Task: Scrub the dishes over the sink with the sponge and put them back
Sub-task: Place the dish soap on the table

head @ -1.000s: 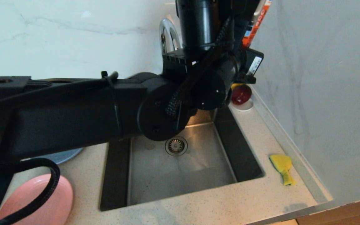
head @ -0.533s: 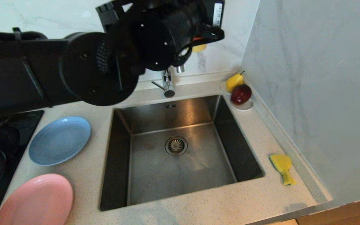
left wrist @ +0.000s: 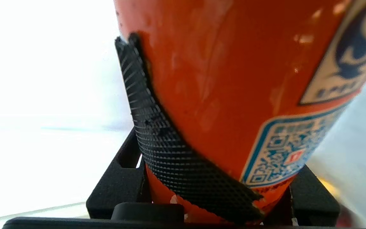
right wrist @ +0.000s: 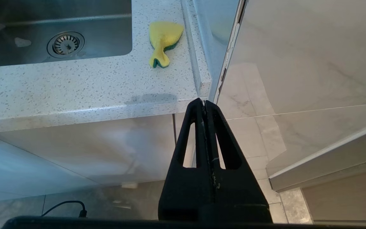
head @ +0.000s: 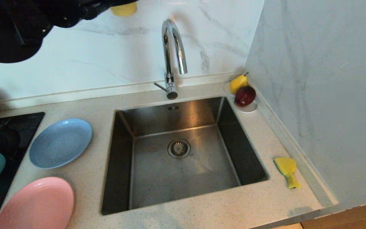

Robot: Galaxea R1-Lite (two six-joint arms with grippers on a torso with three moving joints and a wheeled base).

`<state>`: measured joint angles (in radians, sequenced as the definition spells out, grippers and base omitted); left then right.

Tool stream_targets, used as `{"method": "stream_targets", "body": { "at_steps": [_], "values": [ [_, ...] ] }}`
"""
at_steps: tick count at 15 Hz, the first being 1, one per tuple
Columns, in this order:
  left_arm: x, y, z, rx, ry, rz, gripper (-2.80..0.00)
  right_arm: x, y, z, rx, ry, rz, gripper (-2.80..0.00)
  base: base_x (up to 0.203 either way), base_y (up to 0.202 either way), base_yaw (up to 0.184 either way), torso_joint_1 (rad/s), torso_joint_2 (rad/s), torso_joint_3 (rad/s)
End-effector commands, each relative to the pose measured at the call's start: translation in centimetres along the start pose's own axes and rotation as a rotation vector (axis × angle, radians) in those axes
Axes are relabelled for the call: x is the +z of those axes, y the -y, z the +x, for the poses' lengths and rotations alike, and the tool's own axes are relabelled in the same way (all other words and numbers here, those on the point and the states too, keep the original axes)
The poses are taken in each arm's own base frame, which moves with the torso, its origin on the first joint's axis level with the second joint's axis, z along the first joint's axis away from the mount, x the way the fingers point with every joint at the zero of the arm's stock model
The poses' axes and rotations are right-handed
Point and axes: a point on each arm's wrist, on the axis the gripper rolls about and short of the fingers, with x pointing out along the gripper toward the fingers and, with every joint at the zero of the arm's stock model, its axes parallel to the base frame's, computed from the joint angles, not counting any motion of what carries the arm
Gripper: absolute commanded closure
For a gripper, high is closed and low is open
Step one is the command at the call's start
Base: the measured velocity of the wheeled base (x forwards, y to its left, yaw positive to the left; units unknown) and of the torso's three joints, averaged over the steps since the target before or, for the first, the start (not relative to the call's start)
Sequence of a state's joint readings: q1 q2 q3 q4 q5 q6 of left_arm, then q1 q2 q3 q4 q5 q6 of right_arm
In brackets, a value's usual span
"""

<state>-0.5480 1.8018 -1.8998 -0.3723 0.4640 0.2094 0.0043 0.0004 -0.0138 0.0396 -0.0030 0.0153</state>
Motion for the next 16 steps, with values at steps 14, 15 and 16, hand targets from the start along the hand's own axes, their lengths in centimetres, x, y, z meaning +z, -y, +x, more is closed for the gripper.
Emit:
{"method": "stream_targets", "body": {
  "at_steps": [14, 15, 16],
  "values": [
    [-11.2, -13.5, 4.5, 0.5, -0.221, 0.069, 0.0, 0.0, 0.0, 0.0, 0.0, 0.002, 0.0, 0.0, 0.0, 0.0, 0.0, 0.0, 0.0, 0.0],
    [-12.1, -13.6, 4.8, 0.52, -0.237, 0.075, 0.0, 0.0, 0.0, 0.0, 0.0, 0.002, 0.0, 0.0, 0.0, 0.0, 0.0, 0.0, 0.0, 0.0],
    [-13.1, -13.6, 5.1, 0.526, -0.253, 0.077, 0.0, 0.0, 0.0, 0.0, 0.0, 0.002, 0.0, 0.0, 0.0, 0.0, 0.0, 0.0, 0.0, 0.0]
  ]
}}
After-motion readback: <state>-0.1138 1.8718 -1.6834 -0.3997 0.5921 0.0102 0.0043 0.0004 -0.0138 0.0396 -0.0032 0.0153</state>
